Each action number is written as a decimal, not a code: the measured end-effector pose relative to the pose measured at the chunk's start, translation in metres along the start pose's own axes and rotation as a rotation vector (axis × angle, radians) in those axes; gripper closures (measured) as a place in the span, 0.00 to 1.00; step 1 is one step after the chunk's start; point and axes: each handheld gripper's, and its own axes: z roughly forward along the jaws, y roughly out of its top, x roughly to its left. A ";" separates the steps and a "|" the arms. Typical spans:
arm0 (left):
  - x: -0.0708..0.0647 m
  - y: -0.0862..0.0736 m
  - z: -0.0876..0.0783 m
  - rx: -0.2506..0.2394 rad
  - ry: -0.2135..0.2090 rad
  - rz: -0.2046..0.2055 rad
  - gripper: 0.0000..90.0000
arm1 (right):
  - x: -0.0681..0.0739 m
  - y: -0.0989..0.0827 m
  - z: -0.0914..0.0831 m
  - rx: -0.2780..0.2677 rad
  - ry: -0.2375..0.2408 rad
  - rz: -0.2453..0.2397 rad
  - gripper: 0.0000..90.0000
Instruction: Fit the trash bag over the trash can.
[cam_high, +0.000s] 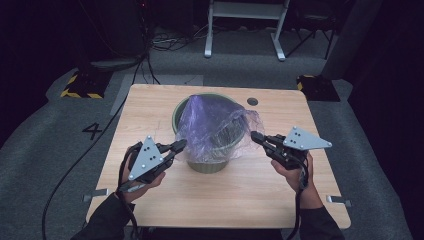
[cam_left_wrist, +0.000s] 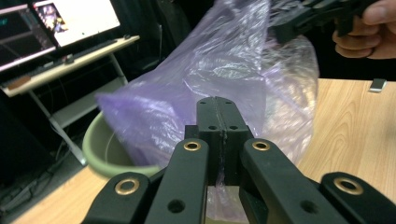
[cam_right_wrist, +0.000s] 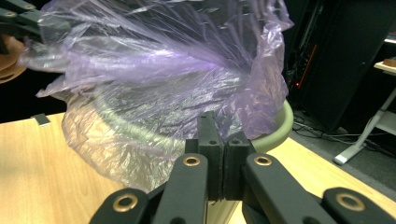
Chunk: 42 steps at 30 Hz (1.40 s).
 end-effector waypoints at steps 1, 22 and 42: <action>0.002 -0.002 -0.001 0.008 0.006 -0.005 1.00 | 0.000 -0.001 -0.001 0.003 0.001 0.002 0.99; 0.035 -0.053 0.003 0.132 0.061 -0.094 1.00 | 0.008 -0.038 -0.001 0.150 -0.026 -0.053 0.65; 0.047 -0.032 0.004 0.103 0.085 -0.063 1.00 | 0.019 0.025 -0.007 0.017 -0.131 -0.179 0.84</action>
